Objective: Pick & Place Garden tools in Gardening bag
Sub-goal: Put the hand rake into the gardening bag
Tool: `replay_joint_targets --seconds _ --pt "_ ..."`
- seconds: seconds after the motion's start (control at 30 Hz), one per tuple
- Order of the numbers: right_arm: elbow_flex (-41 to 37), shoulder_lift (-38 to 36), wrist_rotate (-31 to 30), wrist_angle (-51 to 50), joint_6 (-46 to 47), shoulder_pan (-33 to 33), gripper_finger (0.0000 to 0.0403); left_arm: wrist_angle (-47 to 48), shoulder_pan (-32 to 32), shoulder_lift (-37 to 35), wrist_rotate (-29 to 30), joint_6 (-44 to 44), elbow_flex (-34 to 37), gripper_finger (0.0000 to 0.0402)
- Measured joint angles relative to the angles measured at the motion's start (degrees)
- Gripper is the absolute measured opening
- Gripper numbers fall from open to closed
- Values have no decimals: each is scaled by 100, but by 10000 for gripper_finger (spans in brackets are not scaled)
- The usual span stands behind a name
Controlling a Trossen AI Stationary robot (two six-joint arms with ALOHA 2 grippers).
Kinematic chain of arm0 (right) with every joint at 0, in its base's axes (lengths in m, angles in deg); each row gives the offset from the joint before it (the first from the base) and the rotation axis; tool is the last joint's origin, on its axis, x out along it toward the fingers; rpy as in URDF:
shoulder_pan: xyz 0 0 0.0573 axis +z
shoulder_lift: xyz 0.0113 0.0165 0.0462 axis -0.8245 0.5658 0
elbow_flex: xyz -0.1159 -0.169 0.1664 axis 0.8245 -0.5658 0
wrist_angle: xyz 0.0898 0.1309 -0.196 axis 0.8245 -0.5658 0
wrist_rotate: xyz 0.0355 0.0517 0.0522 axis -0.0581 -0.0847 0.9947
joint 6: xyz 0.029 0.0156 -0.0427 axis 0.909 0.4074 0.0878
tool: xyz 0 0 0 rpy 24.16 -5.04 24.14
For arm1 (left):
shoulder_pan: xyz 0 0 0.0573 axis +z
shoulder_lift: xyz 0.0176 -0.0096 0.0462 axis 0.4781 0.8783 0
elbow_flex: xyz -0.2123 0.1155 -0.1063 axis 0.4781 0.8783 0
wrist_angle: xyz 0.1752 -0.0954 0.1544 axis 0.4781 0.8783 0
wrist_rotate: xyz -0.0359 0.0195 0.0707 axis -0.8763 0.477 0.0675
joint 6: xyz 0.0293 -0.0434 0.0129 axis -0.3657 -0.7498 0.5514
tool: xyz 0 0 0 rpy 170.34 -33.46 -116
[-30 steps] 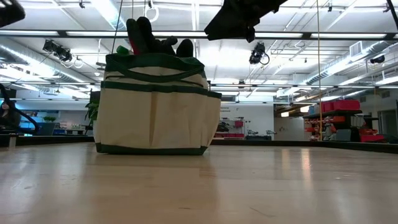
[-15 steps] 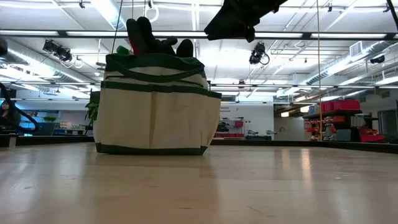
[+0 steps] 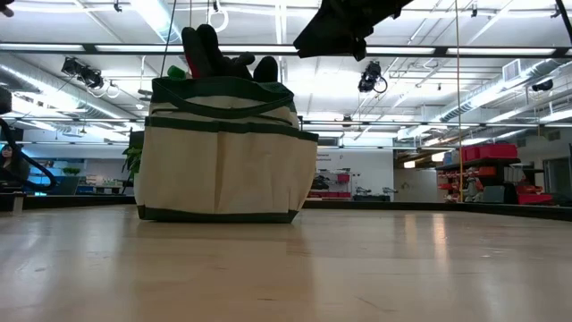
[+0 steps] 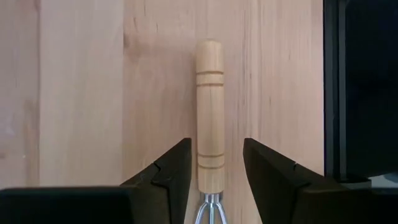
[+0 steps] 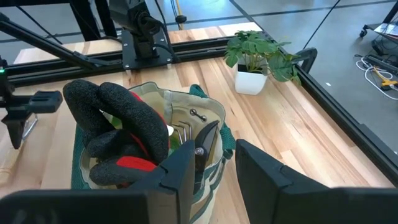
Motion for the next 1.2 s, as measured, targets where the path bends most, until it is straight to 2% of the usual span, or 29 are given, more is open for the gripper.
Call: replay_joint_targets --seconds 0.93,1.07,1.2 --pt "0 0 7 26 0 -2 119 -44 135 372 -3 -82 0 151" --pt "0 0 7 26 0 -2 119 -6 157 394 11 -105 0 137" --pt "0 0 9 26 2 -2 119 35 203 515 -56 -106 -18 104"
